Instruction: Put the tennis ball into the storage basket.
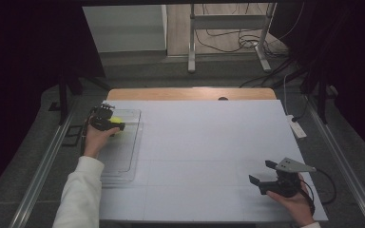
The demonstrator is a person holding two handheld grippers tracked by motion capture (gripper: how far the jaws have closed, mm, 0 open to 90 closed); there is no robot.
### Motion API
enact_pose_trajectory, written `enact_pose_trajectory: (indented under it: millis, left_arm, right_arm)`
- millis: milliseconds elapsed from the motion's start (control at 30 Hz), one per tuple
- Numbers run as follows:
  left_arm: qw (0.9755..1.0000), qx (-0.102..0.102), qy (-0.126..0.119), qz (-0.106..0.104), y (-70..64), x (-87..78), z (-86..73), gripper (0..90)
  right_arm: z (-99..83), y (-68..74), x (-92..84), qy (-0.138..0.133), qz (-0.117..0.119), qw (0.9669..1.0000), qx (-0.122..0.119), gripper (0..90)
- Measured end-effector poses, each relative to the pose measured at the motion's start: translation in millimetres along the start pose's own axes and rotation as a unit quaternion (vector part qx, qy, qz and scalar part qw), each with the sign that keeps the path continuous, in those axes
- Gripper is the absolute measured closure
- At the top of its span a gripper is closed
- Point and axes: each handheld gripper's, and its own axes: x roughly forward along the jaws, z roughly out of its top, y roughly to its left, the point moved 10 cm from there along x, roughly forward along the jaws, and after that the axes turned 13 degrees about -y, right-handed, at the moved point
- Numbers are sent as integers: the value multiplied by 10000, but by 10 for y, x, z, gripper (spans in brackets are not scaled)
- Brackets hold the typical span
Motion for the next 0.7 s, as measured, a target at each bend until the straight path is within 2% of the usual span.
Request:
enact_pose_trajectory:
  millis: [267,500,700]
  left_arm:
    - [10000,-9,-28,-54,-10,-10,7,220]
    - [9996,-18,-269,-101,-40,-53,75,160]
    - [9984,-50,-509,-242,-57,-133,133,151]
  right_arm:
    - [1,0,-1,-3,0,10000,1,98]
    - [-1,1,0,5,-3,10000,0,98]
    - [-2,0,0,5,-1,10000,3,98]
